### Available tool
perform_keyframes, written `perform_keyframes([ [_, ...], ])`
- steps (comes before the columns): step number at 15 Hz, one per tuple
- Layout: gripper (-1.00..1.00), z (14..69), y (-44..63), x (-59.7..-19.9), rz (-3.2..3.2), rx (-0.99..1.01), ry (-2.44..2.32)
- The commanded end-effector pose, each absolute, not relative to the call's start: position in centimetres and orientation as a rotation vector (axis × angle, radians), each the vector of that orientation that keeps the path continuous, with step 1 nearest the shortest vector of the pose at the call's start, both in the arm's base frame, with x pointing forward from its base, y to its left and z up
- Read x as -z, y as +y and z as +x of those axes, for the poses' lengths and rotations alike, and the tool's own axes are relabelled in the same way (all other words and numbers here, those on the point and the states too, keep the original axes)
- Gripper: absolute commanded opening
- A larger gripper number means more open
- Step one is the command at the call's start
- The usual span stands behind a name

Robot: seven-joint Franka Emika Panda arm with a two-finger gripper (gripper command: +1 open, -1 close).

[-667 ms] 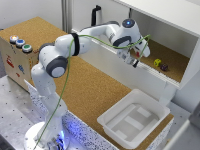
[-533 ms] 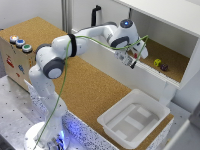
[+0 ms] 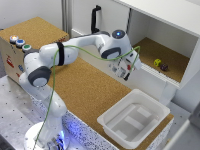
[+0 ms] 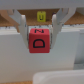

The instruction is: Move to the box and place the pink object

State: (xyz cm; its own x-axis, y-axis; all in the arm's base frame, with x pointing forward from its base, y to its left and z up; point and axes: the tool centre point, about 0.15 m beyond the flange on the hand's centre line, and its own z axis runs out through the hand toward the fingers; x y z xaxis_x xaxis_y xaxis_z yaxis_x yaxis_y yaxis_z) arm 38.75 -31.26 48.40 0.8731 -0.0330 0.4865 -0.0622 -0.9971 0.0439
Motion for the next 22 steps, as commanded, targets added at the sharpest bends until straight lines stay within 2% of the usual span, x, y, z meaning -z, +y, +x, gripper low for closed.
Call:
perform_keyframes([
  [1, -1.0, 33.8, -37.2, -42.4, 2.921, -0.774, 0.064],
  [7, -1.0, 32.6, -39.7, -34.6, 2.954, -0.564, 0.062],
  [15, -1.0, 36.5, -37.8, -26.9, 2.986, -0.46, 0.113],
  [18, -1.0, 37.9, -38.4, -25.2, 3.039, -0.443, 0.054],
  [22, -1.0, 38.5, -38.1, -25.0, 3.063, -0.412, 0.063],
])
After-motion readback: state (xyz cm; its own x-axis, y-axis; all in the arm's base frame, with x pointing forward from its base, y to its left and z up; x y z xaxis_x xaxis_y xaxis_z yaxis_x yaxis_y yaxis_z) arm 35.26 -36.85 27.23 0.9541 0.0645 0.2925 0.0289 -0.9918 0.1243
